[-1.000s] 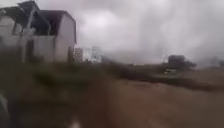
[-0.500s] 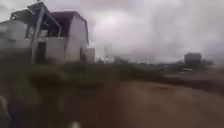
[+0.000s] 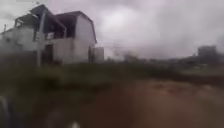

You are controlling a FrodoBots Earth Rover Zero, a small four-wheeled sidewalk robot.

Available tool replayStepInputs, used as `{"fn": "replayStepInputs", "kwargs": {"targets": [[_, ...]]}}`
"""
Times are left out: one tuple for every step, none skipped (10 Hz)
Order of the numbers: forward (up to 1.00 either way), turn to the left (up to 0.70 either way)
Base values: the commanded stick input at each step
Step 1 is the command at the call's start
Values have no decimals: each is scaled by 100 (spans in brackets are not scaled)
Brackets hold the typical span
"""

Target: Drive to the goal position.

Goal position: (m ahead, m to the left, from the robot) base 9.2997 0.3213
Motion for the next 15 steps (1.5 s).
{"fn": "replayStepInputs", "kwargs": {"targets": [[70, -7], [70, -35], [70, -35], [70, -35], [70, -35], [70, -35], [70, 0], [70, 0], [70, 0], [70, 0], [70, 0], [70, 0], [70, 0], [70, 0], [70, 0]]}}
